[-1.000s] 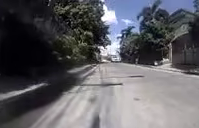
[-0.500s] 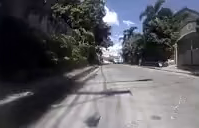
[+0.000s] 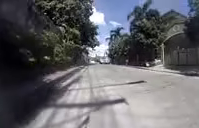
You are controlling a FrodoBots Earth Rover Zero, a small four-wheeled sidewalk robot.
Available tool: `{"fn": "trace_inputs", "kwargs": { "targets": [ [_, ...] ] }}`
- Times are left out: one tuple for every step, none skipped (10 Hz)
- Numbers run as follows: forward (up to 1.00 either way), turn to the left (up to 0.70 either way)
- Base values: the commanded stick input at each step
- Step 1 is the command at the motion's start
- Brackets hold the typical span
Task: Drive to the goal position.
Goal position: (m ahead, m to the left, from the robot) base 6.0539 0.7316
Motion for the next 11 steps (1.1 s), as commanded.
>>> {"fn": "trace_inputs", "kwargs": {
  "targets": [
    [1.0, -0.02],
    [1.0, 0.0],
    [1.0, 0.0],
    [1.0, 0.0],
    [1.0, 0.0],
    [1.0, 0.0],
    [1.0, 0.0],
    [1.0, 0.0],
    [1.0, 0.0],
    [1.0, 0.0],
    [1.0, 0.0]
  ]
}}
